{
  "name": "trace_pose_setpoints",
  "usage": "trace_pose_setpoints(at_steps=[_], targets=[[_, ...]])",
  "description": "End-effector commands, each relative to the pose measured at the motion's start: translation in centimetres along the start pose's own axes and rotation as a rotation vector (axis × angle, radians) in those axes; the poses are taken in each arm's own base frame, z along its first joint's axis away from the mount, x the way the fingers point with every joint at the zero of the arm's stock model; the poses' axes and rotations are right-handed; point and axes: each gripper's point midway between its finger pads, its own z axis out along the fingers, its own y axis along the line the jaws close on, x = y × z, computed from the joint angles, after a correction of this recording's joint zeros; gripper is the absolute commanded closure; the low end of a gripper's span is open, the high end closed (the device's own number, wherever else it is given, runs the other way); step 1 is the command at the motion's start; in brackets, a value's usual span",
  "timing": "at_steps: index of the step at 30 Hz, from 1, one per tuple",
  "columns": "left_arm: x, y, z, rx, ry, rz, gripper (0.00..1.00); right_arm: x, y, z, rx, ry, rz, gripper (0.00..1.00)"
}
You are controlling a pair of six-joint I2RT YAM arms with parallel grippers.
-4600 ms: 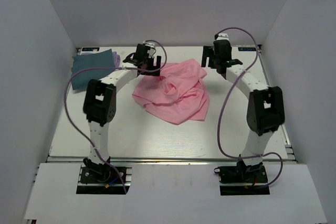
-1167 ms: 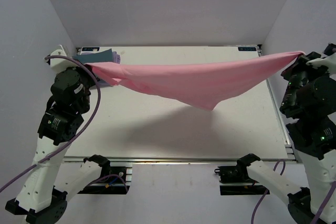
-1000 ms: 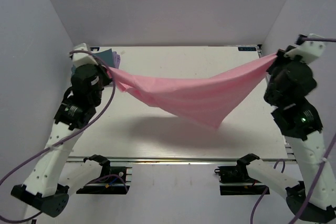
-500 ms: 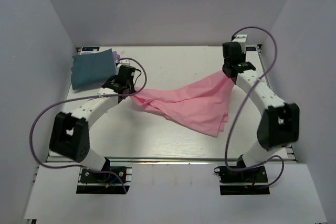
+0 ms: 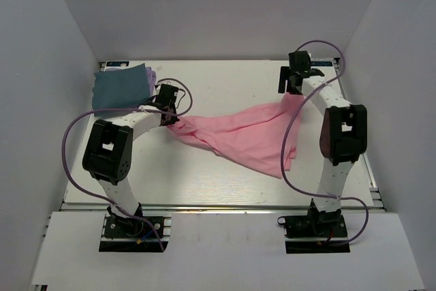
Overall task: Fold and stack the t-shirts
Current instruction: Flatten out the tshirt
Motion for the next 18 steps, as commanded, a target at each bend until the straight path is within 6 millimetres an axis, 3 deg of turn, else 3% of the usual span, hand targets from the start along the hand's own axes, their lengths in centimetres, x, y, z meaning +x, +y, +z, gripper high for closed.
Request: trace_pose_setpoints(at_steps=[1,2,3,4,6,7,8,9,10,12,13,16,18], targets=[[-1.6,-0.6,-1.8,0.056,-0.063,-0.047,1.0,-0.4,0.8,-6.4,-0.159,-0.024,0.082,0.1],[-1.3,-0.5,-2.3,0.07,-0.065,-0.049,1.0,-0.9,0.6,-8.6,-0.195,-0.064,0.103,0.1],[-1.0,-0.5,-2.5,0.079,-0.062,-0.048,1.0,4.3,1.7,-8.2,-0.25,0.053,0.116,0.1],[-1.0,-0.4,-2.8,0.084,-0.072,-0.061,1.0,4.2,1.6,-10.0,-0.288,0.018,0.136,0.1],[-0.4,-0.2,-3.3,0.095,-0.075,-0.063,1.0,8.5,1.7,-12.8,-0.374,0.039,0.159,0.1],[0.4,0.2,-3.3,0.09,-0.063,-0.059,1.0,8.8,1.2,-14.6,-0.393,0.015,0.176,0.1],[0.5,0.2,-3.4,0.093,-0.068,-0.07,1.0,10.0,1.2,-15.0,-0.403,0.026,0.176,0.1],[0.7,0.4,-3.6,0.093,-0.068,-0.07,1.0,14.4,0.9,-14.5,-0.388,0.107,0.178,0.1],[1.3,0.7,-3.7,0.09,-0.062,-0.068,1.0,13.6,1.0,-16.7,-0.451,0.037,0.195,0.1],[1.5,1.0,-3.8,0.084,-0.071,-0.07,1.0,17.9,1.6,-17.0,-0.504,0.12,0.188,0.1],[1.6,1.1,-4.0,0.085,-0.072,-0.08,1.0,17.7,1.4,-18.2,-0.521,0.087,0.2,0.1],[2.5,1.4,-4.0,0.08,-0.06,-0.085,1.0,21.2,2.1,-18.5,-0.573,0.153,0.223,0.1],[2.2,1.3,-4.5,0.1,-0.077,-0.092,1.0,21.9,2.6,-18.7,-0.61,0.161,0.236,0.1]])
